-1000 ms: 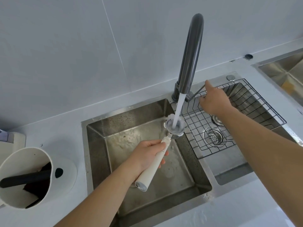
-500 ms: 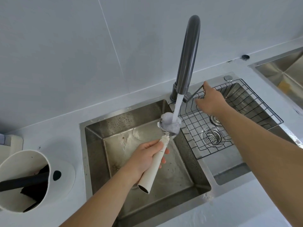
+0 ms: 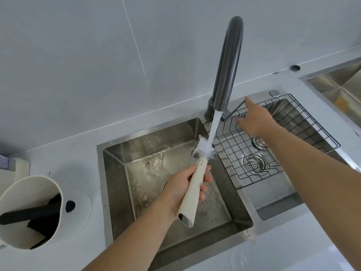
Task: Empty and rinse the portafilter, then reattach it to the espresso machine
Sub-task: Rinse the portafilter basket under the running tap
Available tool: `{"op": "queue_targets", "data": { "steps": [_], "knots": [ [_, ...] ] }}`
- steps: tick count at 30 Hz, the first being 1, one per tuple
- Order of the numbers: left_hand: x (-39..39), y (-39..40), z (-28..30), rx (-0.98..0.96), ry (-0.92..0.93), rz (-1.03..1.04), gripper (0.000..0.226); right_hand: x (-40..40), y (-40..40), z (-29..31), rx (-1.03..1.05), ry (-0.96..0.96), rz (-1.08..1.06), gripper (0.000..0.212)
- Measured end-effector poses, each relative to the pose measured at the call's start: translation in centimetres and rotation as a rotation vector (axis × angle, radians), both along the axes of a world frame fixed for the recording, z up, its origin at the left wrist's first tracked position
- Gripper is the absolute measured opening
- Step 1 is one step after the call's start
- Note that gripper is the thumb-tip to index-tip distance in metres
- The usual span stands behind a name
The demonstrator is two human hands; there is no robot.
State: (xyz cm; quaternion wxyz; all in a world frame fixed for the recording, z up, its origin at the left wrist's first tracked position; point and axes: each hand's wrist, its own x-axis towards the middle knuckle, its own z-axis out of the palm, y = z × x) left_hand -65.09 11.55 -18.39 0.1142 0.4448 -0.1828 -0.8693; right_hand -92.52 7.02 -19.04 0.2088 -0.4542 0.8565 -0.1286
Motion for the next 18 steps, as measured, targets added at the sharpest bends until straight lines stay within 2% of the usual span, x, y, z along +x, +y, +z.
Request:
{"op": "queue_targets", "data": {
  "steps": [4, 7, 10, 14, 18],
  "knots": [
    [0.9, 0.1, -0.6, -0.095, -0.13, -0.067, 0.035, 0.2, -0.2, -0.2, -0.016, -0.056, -0.048, 0.073],
    [1.8, 0.0, -1.2, -0.224, -0.246, -0.116, 0.031, 0.6, -0.3, -0.1, -0.107, -0.16, -0.107, 0.052],
    [2.4, -0.1, -1.5, -0.351, -0.363, -0.162, 0.022, 0.9, -0.4, 0.0, -0.194, -0.289, -0.187, 0.041],
    [2.7, -0.3, -1.5, -0.498, -0.471, -0.258, 0.018, 1.2, -0.3, 0.3, -0.21, -0.367, -0.242, 0.037],
    [3.0, -0.6, -1.4, -0.588, -0.501, -0.314, 0.017, 1.3, -0.4, 0.5, -0.258, -0.454, -0.286, 0.037]
  ]
}}
